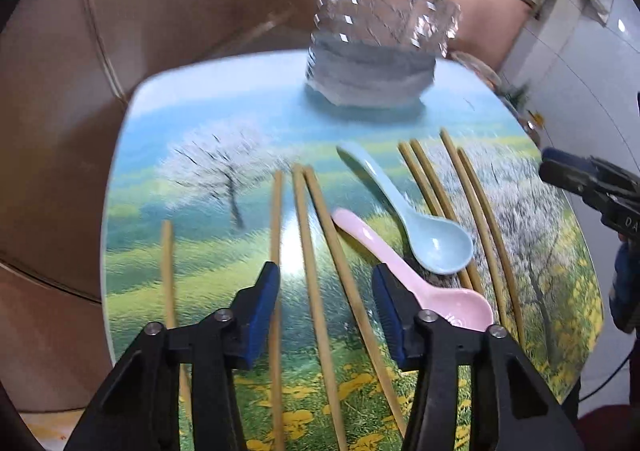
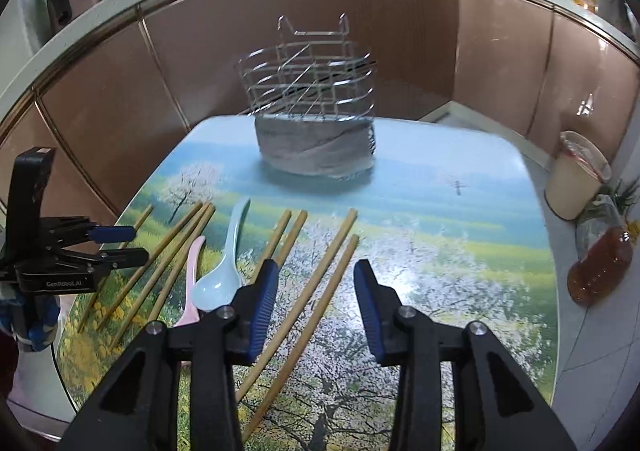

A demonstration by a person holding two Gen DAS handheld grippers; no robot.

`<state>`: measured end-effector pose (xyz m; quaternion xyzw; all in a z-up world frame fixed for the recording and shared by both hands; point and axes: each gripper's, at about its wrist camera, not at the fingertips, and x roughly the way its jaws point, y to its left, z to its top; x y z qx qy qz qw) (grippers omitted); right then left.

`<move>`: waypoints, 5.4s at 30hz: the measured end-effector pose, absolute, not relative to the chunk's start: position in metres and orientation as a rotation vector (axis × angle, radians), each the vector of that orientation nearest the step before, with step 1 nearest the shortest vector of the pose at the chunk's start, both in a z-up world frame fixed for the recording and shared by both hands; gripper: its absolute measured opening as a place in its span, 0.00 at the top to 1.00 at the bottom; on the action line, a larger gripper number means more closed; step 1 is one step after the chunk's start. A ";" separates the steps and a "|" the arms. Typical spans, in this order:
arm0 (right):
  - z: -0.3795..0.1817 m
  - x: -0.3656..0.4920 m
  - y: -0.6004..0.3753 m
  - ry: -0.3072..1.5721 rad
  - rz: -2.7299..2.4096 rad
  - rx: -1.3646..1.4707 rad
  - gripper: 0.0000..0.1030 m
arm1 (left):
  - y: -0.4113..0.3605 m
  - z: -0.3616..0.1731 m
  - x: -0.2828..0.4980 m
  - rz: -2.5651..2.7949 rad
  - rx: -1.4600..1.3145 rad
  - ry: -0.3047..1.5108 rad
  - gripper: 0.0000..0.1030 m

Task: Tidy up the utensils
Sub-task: 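Lower the left gripper over one chopstick while the right gripper lowers over another, then close the left gripper on a chopstick while the right gripper closes on another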

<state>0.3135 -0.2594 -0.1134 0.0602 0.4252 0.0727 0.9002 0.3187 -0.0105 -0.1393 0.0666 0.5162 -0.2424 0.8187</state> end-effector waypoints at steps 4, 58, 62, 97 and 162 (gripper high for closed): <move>-0.120 0.320 -0.257 0.892 0.168 0.122 0.64 | -0.011 -0.150 0.324 -0.545 0.130 1.164 0.66; -0.167 0.427 -0.209 1.269 0.278 0.042 0.68 | -0.019 -0.170 0.370 -0.463 0.127 1.385 0.86; -0.173 0.431 -0.208 1.298 0.279 0.041 0.69 | -0.024 -0.169 0.373 -0.452 0.127 1.399 0.82; -0.182 0.455 -0.194 1.371 0.250 0.009 0.82 | -0.050 -0.176 0.403 -0.428 0.123 1.450 0.80; -0.121 0.370 -0.217 1.179 0.324 0.191 0.94 | -0.030 -0.116 0.368 -0.335 0.060 1.327 0.94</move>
